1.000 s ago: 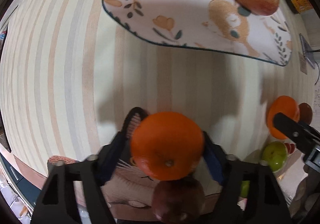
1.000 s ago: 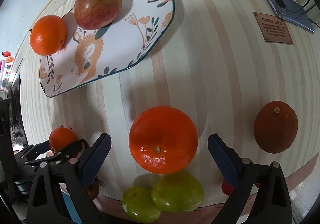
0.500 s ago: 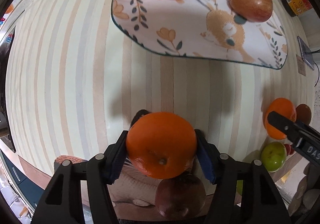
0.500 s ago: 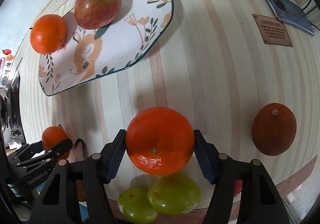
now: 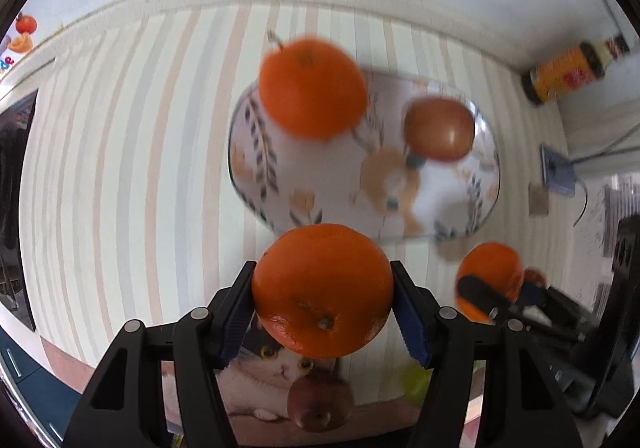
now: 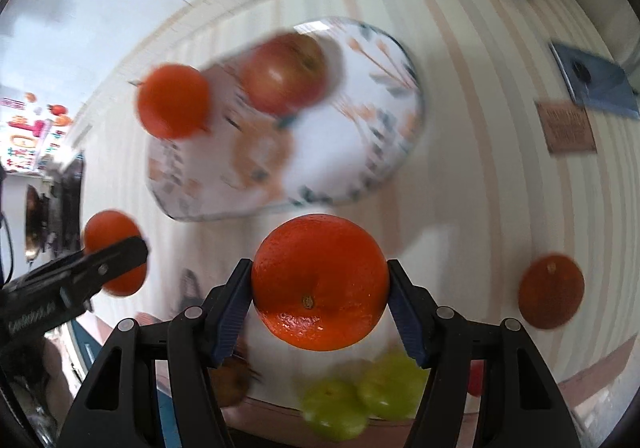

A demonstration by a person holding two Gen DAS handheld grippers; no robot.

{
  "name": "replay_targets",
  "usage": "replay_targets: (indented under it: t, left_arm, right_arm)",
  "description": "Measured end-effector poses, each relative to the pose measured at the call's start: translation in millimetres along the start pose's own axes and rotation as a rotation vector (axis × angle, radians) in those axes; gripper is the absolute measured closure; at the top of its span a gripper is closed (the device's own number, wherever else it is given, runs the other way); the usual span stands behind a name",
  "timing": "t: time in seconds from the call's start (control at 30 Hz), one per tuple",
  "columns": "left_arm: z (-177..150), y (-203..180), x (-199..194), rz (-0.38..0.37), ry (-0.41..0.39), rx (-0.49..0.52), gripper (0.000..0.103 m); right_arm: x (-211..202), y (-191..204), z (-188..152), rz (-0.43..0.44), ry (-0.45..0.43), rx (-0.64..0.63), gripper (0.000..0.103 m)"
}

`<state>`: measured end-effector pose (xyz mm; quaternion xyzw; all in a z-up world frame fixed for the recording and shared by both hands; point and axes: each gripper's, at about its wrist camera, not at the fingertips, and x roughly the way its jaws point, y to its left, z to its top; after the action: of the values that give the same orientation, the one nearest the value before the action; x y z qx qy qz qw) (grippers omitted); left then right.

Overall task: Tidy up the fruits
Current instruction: 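Place the left tool's tangerine on the plate while the right tool places its tangerine beside it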

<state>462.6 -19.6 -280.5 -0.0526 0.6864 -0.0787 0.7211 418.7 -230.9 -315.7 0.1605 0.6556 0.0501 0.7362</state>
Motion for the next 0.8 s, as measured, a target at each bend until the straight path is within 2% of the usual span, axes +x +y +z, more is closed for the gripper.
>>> replay_targets:
  t: [0.17,0.4,0.63,0.8]
  left_arm:
    - [32.9,9.8,6.5,0.022,0.018,-0.019,0.042]
    - [60.7,25.9,38.5,0.017,0.099,-0.086,0.042]
    - [64.2,31.7,62.6,0.009,0.163,-0.116,0.042]
    - [63.6,30.5,68.5,0.019,0.164,-0.117,0.041]
  right_arm:
    - [10.2,35.1,31.2,0.033,-0.014,-0.055,0.036]
    - [52.9,71.0,60.4,0.053,0.037,-0.129,0.036]
    - [84.8,88.2,72.7,0.085,0.095,-0.165,0.035]
    - [94.1,88.3,73.8,0.099,0.108,-0.170,0.034]
